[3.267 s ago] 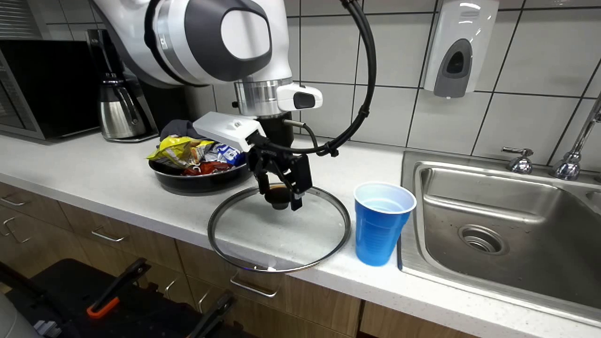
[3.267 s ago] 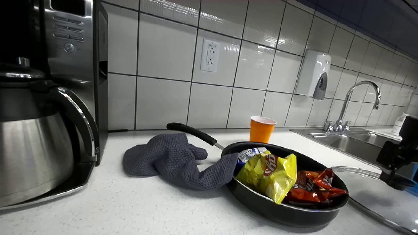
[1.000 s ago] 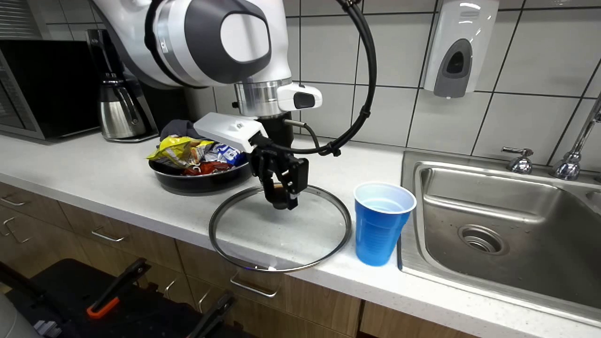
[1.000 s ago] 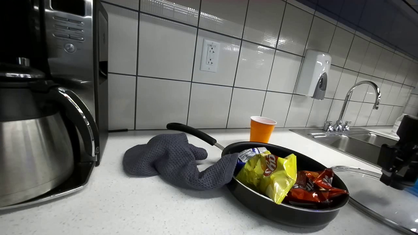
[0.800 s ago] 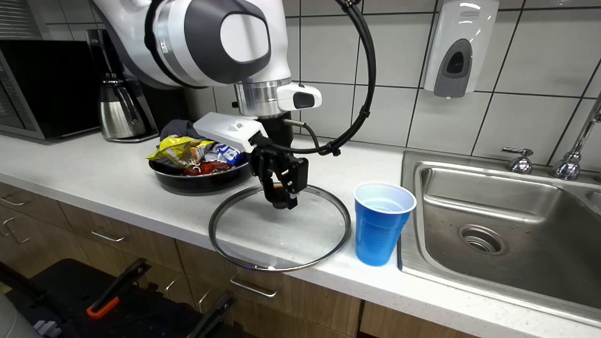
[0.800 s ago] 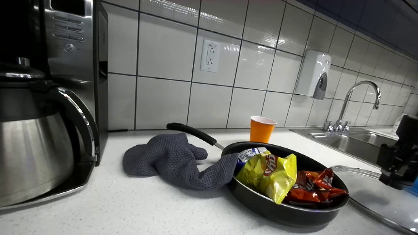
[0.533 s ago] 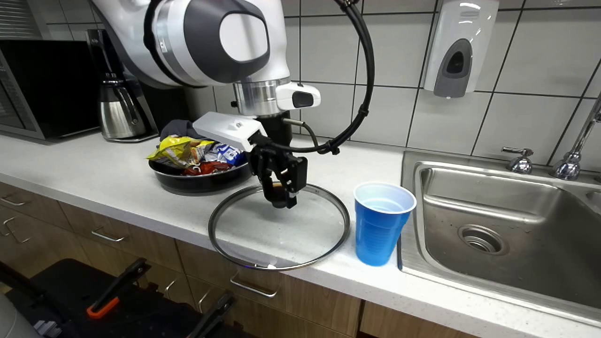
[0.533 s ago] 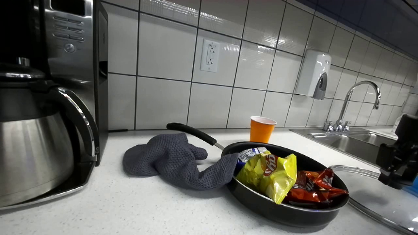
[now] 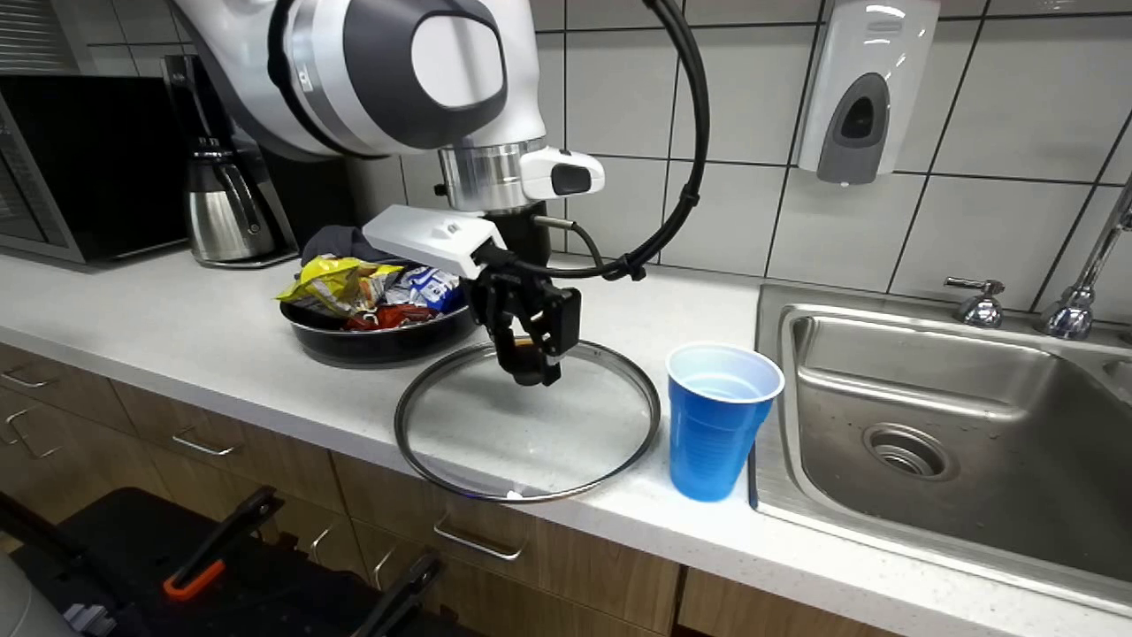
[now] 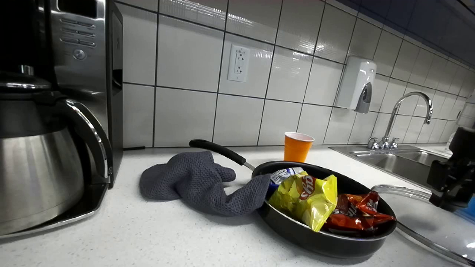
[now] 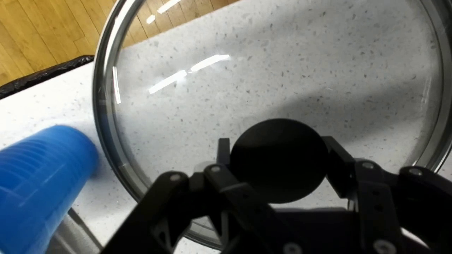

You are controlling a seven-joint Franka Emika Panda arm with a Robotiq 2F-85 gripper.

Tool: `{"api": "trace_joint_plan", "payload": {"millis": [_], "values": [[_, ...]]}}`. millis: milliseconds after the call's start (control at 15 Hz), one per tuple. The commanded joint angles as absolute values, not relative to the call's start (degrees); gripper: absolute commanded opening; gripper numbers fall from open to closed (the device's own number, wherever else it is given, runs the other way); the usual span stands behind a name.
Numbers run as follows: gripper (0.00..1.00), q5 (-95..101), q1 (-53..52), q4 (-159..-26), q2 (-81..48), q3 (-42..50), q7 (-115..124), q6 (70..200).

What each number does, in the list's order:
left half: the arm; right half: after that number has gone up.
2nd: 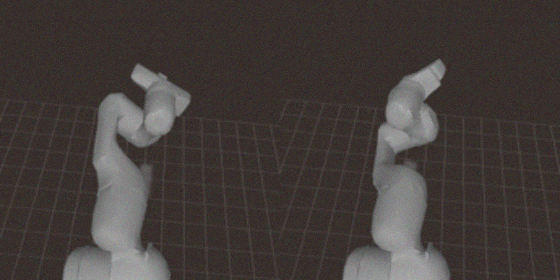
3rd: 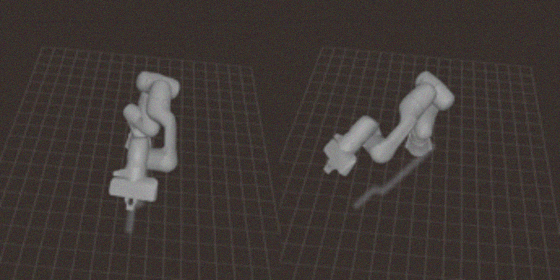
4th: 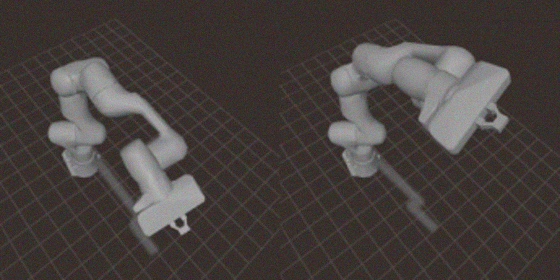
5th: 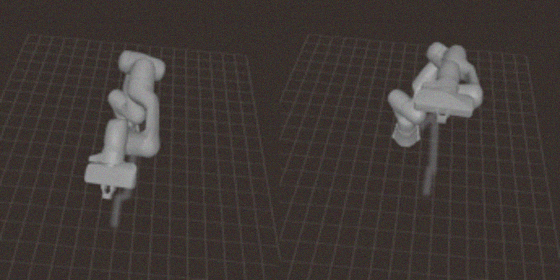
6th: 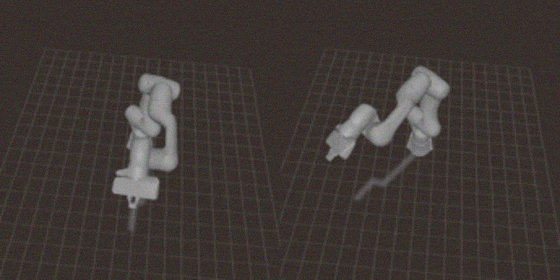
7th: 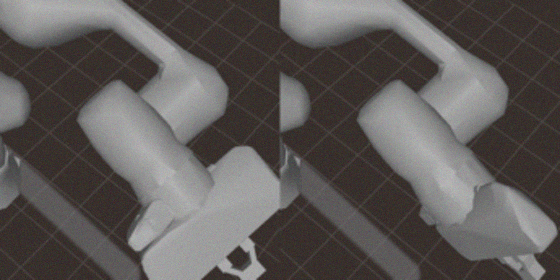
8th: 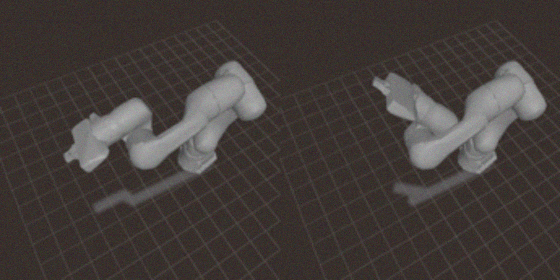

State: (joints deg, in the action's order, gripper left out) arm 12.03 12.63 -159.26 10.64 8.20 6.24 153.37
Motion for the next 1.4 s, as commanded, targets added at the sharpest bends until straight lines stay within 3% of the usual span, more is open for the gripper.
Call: {"api": "trace_joint_plan", "payload": {"millis": [0,1333], "values": [[0.39,10.54,12.04,-158.62,13.73,8.24,3.34,151.07],[0.39,11.69,12.40,-153.19,16.83,8.56,-0.48,145.89]]}}
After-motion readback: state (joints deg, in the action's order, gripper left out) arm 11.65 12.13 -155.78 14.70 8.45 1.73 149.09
